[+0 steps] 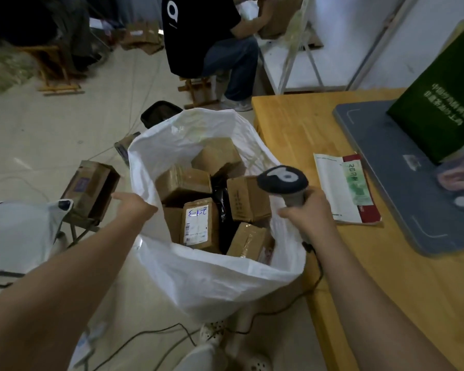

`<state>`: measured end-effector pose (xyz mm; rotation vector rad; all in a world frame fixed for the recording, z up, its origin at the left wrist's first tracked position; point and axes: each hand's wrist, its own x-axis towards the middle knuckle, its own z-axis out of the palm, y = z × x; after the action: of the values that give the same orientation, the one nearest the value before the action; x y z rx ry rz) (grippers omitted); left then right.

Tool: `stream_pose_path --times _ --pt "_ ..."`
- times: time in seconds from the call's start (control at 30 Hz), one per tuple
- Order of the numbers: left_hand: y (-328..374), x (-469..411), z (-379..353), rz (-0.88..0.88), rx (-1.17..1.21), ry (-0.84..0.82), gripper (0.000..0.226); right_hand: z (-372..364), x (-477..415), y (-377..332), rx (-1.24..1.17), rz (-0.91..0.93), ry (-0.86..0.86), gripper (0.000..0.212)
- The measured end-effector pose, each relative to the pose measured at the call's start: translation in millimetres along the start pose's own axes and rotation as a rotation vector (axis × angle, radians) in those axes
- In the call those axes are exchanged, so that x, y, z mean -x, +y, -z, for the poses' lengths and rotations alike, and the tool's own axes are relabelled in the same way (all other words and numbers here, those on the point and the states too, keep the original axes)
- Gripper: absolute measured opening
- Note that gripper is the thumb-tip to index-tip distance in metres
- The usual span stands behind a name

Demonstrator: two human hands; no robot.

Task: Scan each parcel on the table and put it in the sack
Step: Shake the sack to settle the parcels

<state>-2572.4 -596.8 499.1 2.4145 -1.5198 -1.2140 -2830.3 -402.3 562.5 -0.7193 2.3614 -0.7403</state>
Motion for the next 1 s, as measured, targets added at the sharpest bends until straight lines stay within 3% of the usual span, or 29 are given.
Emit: stream_pose_path --times 0.07,0.17,0.23,0.3,0.37,0.53,0.67,0.8,0.93,1.0 --pt "1 -5 -1 -0.014 0.047 0.012 0.093 -11 -33 -7 0.033 -0.029 -0.063 0.056" --pt "2 -16 -1 -0.035 0.059 0.045 0.050 -27 -58 -16 0.093 -0.088 -0.155 0.036" --pt "3 -15 0 -0.024 0.090 0.038 0.036 -36 -58 -16 0.173 -0.100 -0.141 0.021" --pt "5 -10 3 -0.022 0.135 0.000 0.033 -43 -52 -11 0.206 -0.099 -0.077 0.012" --pt "9 -1 5 -0.039 0.177 -0.023 0.034 -48 -41 -5 0.156 -0.093 -0.058 0.015" --pt "-19 24 17 -0.160 0.206 -0.065 0.023 -56 5 0 -0.115 -0.197 -0.118 0.021" --pt "-23 49 35 -0.323 0.258 0.115 0.038 -18 21 -42 -0.382 -0.127 0.017 0.025" --pt "5 79 72 -0.459 0.386 0.222 0.024 21 38 -79 -0.515 0.076 0.075 0.022" --pt "15 87 87 -0.528 0.368 0.192 0.018 21 37 -71 -0.527 0.047 0.061 0.028" --pt "-6 80 66 -0.493 0.204 0.102 0.022 5 34 -46 -0.455 -0.049 0.028 0.026"
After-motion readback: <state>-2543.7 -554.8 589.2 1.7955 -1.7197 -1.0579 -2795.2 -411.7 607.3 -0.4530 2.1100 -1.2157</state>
